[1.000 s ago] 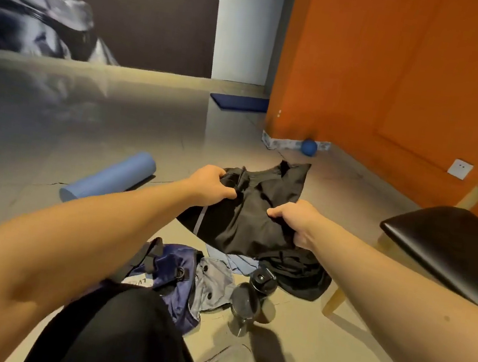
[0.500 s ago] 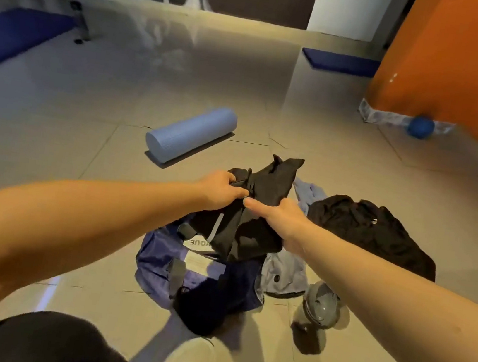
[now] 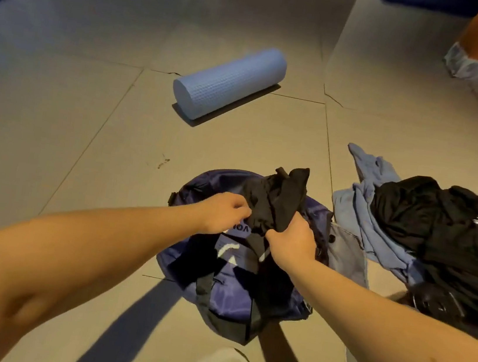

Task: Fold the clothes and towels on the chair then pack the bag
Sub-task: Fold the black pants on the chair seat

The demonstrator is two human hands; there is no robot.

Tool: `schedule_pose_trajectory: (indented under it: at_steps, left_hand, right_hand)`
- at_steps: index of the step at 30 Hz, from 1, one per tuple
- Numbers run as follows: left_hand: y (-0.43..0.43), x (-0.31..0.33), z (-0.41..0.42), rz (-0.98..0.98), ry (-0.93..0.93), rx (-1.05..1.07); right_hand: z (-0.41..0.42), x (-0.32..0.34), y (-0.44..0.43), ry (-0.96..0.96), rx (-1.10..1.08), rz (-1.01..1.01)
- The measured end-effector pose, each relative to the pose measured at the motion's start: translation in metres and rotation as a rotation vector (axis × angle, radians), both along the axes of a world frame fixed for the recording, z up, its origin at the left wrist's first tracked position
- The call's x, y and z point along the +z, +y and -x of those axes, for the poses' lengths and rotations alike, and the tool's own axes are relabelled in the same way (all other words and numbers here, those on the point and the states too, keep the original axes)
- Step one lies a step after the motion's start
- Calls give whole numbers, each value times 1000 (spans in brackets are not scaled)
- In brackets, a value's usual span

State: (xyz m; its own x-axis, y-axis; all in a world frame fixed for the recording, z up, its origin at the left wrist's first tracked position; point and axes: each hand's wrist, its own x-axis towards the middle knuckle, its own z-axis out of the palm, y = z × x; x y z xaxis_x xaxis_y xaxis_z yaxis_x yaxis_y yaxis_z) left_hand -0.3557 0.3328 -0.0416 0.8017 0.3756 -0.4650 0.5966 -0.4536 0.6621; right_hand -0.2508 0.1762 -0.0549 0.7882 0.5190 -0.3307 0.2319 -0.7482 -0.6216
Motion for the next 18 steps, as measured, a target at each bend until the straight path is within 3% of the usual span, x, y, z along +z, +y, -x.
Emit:
schedule_pose_trajectory:
  at_steps: [4, 7, 11, 18]
  left_hand:
    - [24, -35, 23, -556, 266, -330]
    - [32, -51, 33, -730, 419, -494]
    - [34, -65, 40, -785, 431, -487]
    - [14, -63, 66, -647, 391, -393]
  right_hand:
    - [-14, -31, -17, -179, 41, 176]
    - [-22, -46, -23, -33, -22, 124]
    - [-26, -59, -32, 41, -62, 2]
    - [-49, -56, 3, -21, -69, -21]
